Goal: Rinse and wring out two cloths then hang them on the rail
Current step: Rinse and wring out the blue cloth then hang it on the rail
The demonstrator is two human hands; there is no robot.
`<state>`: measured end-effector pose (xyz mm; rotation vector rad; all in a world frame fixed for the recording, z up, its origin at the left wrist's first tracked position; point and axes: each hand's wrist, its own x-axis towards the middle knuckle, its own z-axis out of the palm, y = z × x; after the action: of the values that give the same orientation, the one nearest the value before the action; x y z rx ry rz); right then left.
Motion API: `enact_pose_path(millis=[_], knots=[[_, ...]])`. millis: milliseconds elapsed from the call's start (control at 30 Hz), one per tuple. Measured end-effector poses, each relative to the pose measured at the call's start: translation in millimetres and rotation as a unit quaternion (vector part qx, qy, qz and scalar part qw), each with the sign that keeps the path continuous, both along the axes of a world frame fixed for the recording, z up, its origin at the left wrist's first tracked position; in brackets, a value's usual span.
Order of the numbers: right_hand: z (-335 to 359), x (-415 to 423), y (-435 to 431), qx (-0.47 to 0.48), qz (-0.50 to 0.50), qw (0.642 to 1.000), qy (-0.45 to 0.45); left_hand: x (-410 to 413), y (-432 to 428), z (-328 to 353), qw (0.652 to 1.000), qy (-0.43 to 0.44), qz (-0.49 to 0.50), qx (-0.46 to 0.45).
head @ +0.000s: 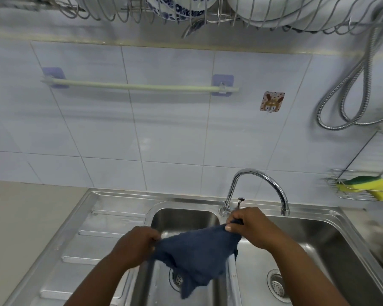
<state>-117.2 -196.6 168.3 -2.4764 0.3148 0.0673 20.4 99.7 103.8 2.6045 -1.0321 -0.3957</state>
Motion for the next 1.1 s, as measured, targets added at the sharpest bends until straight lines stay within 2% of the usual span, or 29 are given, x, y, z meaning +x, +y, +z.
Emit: enact_pose_path(millis=[33, 133, 200, 267, 300, 367, 400, 433, 467, 500, 533, 567, 600, 633, 767, 833, 900, 967, 1033, 1067, 1100], knots=[[-1, -1, -5, -0.014, -0.003, 1.0, 0.005, 5, 5, -1, 1.0, -0.012, 0.012, 0.016], [-3, 1, -14, -0.04, -0.01, 0.999, -0.006, 17, 13, 5, 0.997, 0.022, 0.055, -0.039], [2, 8, -14, -0.065, -0.018, 0.997, -0.023, 26, 10, 22, 0.993, 0.02, 0.08, -0.09], [14, 14, -12, -0.083, -0.046, 0.992, -0.085, 29, 4, 49, 0.979, 0.001, 0.118, -0.169], [24, 16, -10, -0.071, -0.076, 0.984, -0.148, 29, 2, 63, 0.962, -0.025, 0.142, -0.234], [46, 13, 1, -0.039, -0.119, 0.934, -0.333, 23, -2, 90, 0.907, -0.171, 0.162, -0.35], [56, 10, 9, -0.05, -0.12, 0.902, -0.411, 14, -3, 99, 0.875, -0.254, 0.169, -0.375], [62, 8, 18, -0.083, -0.104, 0.887, -0.443, 6, -4, 101, 0.853, -0.316, 0.165, -0.381], [61, 5, 22, -0.108, -0.067, 0.9, -0.418, -1, -2, 94, 0.856, -0.335, 0.147, -0.366], [52, 3, 24, -0.122, -0.024, 0.941, -0.316, -5, 1, 79, 0.891, -0.298, 0.114, -0.324], [37, 1, 25, -0.127, 0.019, 0.98, -0.149, -5, 6, 58, 0.941, -0.218, 0.081, -0.245], [18, -2, 24, -0.129, 0.061, 0.99, 0.012, -4, 12, 34, 0.983, -0.12, 0.052, -0.131], [-2, -6, 21, -0.117, 0.084, 0.984, 0.104, -3, 22, 10, 0.998, -0.046, 0.038, -0.035], [-19, -10, 17, -0.1, 0.076, 0.984, 0.128, -2, 30, -5, 0.999, -0.011, 0.048, 0.002], [-30, -5, 8, -0.022, -0.043, 0.999, 0.0, 5, 35, -3, 0.986, -0.005, 0.123, -0.111], [-19, 3, 8, -0.032, -0.063, 0.997, -0.043, 7, 30, 24, 0.97, -0.033, 0.154, -0.186], [-3, 9, 9, -0.029, -0.069, 0.991, -0.113, 9, 26, 51, 0.941, -0.097, 0.179, -0.271], [17, 9, 14, -0.022, -0.095, 0.96, -0.262, 3, 26, 78, 0.894, -0.221, 0.187, -0.342], [36, 4, 23, -0.047, -0.122, 0.898, -0.42, -10, 27, 95, 0.842, -0.334, 0.174, -0.385], [41, 1, 27, -0.083, -0.127, 0.881, -0.448, -15, 26, 95, 0.832, -0.368, 0.165, -0.382], [38, 0, 28, -0.129, -0.106, 0.893, -0.418, -16, 27, 87, 0.847, -0.36, 0.146, -0.363]])
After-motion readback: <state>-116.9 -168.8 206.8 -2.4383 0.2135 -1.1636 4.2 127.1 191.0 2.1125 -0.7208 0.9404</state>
